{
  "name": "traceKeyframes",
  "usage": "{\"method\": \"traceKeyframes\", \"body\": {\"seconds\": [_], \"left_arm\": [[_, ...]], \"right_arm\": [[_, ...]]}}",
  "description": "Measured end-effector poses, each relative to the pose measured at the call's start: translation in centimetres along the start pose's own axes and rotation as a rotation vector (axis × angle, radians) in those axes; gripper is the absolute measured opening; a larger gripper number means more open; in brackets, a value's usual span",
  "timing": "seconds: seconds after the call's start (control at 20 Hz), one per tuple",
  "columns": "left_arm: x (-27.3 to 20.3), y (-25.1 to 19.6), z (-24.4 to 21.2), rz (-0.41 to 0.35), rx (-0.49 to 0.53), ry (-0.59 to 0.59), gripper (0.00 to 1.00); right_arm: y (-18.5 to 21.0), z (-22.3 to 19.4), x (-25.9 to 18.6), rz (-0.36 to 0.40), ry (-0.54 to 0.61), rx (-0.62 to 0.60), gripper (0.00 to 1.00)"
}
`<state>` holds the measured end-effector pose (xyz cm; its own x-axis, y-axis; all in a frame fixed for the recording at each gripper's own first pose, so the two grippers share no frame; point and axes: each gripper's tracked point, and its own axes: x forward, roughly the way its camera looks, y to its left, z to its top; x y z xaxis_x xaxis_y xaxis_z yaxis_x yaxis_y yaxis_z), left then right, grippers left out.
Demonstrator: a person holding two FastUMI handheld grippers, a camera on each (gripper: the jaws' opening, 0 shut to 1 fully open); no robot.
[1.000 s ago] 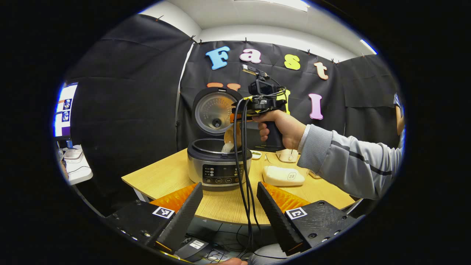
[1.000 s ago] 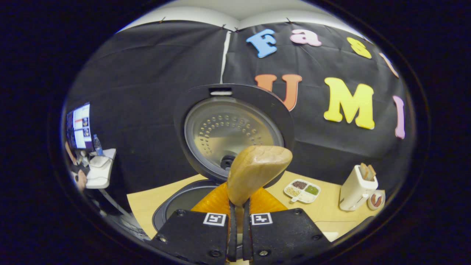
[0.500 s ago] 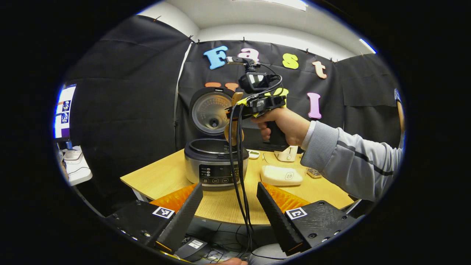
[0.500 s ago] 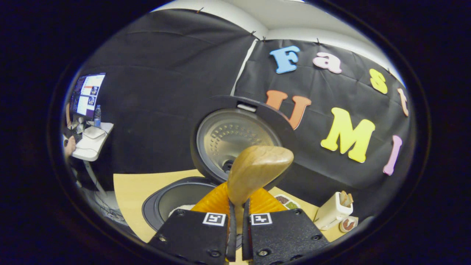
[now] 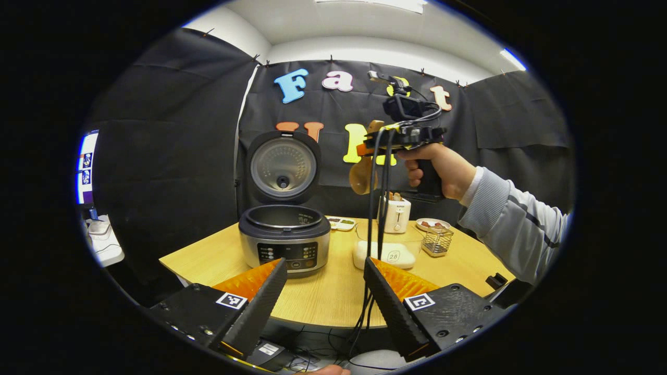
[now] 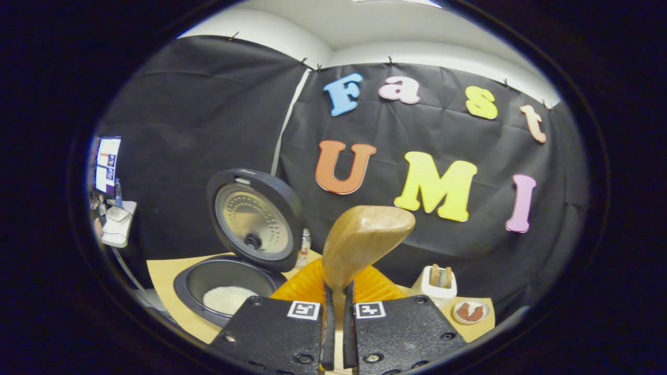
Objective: Close the left gripper, press the button to open the rice cooker; take a wooden spoon from the chopstick holder with the right hand, scoop a spoonful of rice and pour it into the rice cooker, then put the wooden spoon back into the chopstick holder.
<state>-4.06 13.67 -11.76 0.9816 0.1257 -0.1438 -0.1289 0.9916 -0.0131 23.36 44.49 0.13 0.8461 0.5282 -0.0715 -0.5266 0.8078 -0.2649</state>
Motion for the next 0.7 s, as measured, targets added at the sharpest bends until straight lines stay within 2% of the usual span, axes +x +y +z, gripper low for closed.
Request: {"method": "traceKeyframes", "body": {"seconds": [0.05, 0.15, 0.45, 0.7], "left_arm": [[0.3, -0.6, 0.2, -0.008, 0.000, -0.004, 0.95], [0.9, -1.7, 0.6, -0.021, 0.004, -0.009, 0.95], [2.8, -5.2, 1.0, -0.063, 0.011, -0.017, 0.95], [4.6, -6.8, 0.8, -0.083, 0.013, -0.031, 0.95]], "right_arm": [[-1.8, -0.3, -0.6, -0.015, 0.002, 0.008, 0.16], [-5.2, -1.0, -1.9, -0.053, 0.008, 0.031, 0.11], [-15.6, -4.1, -6.2, -0.180, 0.021, 0.073, 0.12], [-22.1, -8.7, -8.6, -0.263, 0.058, 0.124, 0.12]]}}
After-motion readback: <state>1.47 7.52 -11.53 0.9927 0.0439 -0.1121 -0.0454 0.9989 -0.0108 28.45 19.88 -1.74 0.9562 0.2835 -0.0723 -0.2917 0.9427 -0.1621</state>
